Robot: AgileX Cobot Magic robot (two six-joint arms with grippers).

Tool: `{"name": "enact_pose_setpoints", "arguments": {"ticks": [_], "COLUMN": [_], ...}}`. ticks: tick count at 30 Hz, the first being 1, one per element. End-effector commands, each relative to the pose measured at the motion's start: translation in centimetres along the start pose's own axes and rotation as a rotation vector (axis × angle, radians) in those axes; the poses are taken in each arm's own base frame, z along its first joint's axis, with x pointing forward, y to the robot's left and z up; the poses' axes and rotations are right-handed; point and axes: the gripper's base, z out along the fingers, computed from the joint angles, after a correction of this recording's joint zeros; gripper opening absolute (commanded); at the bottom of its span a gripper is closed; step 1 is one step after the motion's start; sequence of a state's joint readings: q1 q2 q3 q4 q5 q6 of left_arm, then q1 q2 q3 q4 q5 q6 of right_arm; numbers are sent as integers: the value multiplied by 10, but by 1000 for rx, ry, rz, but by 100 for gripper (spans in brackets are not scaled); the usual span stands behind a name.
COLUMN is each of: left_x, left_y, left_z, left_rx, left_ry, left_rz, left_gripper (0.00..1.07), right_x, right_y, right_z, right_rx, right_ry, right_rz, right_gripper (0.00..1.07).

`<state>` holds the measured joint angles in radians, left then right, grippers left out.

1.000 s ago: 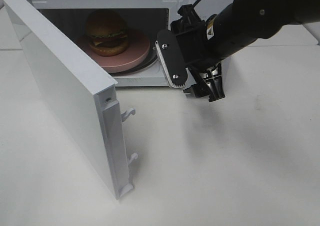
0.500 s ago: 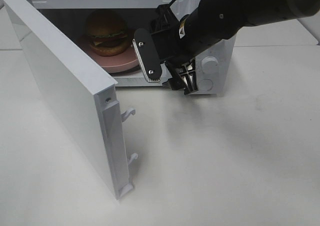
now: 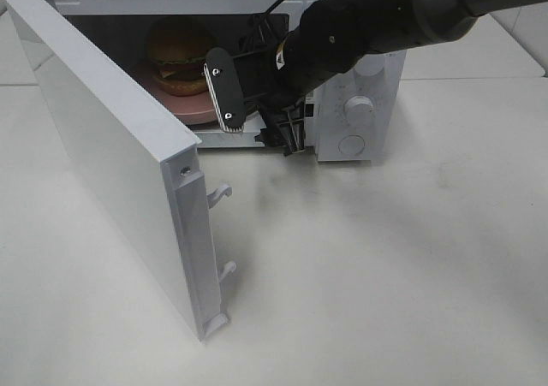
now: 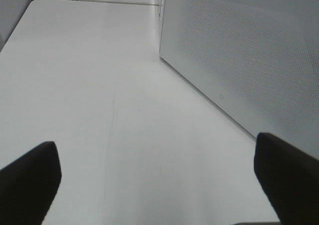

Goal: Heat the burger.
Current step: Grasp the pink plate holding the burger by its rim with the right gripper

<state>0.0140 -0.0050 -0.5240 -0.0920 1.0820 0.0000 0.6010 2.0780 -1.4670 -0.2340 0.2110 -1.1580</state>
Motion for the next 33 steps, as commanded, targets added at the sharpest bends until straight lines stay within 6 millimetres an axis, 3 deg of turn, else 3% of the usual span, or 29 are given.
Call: {"name": "enact_pose_setpoints", "arguments": {"ticks": [1, 17, 28, 33], "left_x": [0, 0, 0, 0], "left_y": [0, 0, 0, 0], "left_z": [0, 0, 0, 0], "left_rx": [-1, -1, -1, -1], "left_ry": [-12, -12, -12, -12], "left_rz": [-7, -7, -7, -7], "left_gripper": [100, 100, 100, 100], "right_x": [-2, -4, -7, -12], "right_y": [-10, -19, -25, -24], "right_z": [14, 58, 68, 71], "right_rx": [9, -35, -46, -63], "right_ry": [14, 48, 43, 41], "right_rz": [36, 122, 167, 157], "right_gripper": [87, 84, 81, 65]}}
